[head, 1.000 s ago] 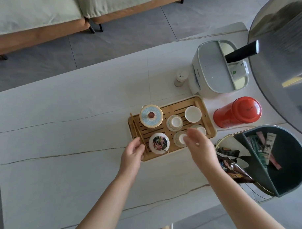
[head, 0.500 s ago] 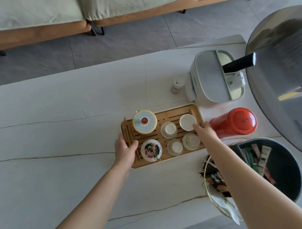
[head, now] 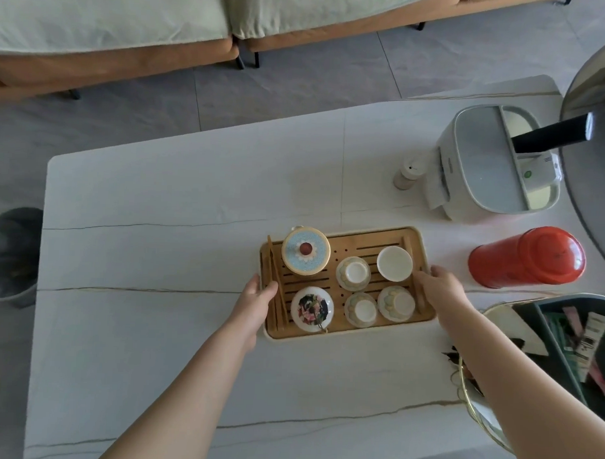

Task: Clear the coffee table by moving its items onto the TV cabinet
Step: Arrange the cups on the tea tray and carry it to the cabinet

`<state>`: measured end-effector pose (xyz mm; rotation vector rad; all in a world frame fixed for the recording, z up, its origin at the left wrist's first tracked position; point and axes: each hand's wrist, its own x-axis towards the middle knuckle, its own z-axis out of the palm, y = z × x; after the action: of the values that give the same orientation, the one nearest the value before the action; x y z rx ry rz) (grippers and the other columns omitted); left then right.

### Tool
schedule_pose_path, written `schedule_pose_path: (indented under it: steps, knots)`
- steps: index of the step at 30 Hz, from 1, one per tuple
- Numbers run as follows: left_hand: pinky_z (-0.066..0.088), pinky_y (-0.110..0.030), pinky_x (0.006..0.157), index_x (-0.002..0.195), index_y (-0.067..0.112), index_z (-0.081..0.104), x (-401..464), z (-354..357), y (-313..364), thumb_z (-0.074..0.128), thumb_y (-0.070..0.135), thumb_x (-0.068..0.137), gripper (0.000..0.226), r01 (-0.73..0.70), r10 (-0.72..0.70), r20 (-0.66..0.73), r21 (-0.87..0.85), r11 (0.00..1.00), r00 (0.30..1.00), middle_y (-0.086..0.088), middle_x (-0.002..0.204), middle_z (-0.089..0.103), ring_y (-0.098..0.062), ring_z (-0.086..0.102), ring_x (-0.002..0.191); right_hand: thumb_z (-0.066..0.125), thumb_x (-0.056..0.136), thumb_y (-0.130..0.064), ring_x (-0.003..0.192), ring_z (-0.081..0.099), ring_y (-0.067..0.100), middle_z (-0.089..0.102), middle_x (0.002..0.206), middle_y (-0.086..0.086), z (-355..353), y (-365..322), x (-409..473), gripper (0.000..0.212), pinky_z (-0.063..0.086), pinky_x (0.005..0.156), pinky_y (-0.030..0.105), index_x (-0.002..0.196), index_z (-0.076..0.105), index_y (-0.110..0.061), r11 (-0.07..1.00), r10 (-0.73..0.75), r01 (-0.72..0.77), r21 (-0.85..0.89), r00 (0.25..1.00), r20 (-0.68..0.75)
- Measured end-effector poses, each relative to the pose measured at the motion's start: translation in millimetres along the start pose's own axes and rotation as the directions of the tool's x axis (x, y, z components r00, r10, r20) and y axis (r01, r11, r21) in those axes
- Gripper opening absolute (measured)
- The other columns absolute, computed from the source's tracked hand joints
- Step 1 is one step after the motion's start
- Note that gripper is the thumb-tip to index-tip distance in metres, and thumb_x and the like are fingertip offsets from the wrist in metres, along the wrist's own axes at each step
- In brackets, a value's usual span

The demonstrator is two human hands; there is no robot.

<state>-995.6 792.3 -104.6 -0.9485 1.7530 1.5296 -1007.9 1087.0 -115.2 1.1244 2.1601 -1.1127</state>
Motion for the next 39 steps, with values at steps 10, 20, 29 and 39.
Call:
schedule_pose_path:
  steps: [10, 20, 29, 39]
  knots:
    - [0.020, -0.041, 0.114, 0.149, 0.026, 0.016, -3.9, -66.1, -21.7, 0.047, 0.032, 0.096, 0.062, -0.025, 0.026, -0.022, 0.072, 0.997, 0.999, 0.005, 0.157, 0.021, -0.019, 0.023, 0.143, 0.044, 0.093, -0.028, 0.101, 0.056, 0.033, 0.055, 0.121, 0.016, 62.5, 20.3, -70.5, 0.035, 0.047, 0.087, 0.044, 0.122, 0.053, -0.012, 0.991, 0.093, -0.092, 0.101, 0.996, -0.002]
    - [0.024, -0.040, 0.112, 0.147, 0.026, 0.025, -9.7, -110.8, -40.4, 0.043, 0.031, 0.098, 0.053, -0.049, 0.053, -0.017, 0.172, 0.984, 0.998, 0.001, 0.153, 0.031, -0.020, 0.030, 0.140, 0.045, 0.093, -0.022, 0.100, 0.054, 0.028, 0.052, 0.127, 0.013, 108.3, 59.4, -127.6, 0.027, 0.042, 0.080, 0.035, 0.117, 0.054, -0.014, 0.956, 0.164, -0.153, 0.251, 0.986, -0.025]
    - [0.038, -0.037, 0.093, 0.132, 0.018, 0.048, -1.2, -119.9, -43.0, 0.043, 0.033, 0.098, 0.037, -0.035, 0.041, -0.023, 0.206, 0.978, 0.999, -0.008, 0.137, 0.052, -0.026, 0.049, 0.123, 0.046, 0.094, -0.022, 0.115, 0.054, 0.027, 0.059, 0.126, 0.008, 120.6, 78.0, -143.5, 0.032, 0.043, 0.098, 0.040, 0.124, 0.057, -0.021, 0.872, 0.215, -0.196, 0.449, 0.976, 0.009]
    - [0.036, -0.056, 0.107, 0.138, 0.029, 0.040, -5.0, -108.5, -55.3, 0.038, 0.041, 0.097, 0.042, 0.005, -0.003, -0.043, 0.055, 0.998, 0.999, -0.005, 0.138, 0.051, -0.030, 0.047, 0.127, 0.051, 0.093, -0.021, 0.117, 0.055, 0.024, 0.058, 0.130, 0.002, 130.6, 82.5, -150.3, 0.046, 0.041, 0.105, 0.042, 0.138, 0.043, -0.029, 0.669, 0.294, -0.257, 0.697, 0.953, 0.070]
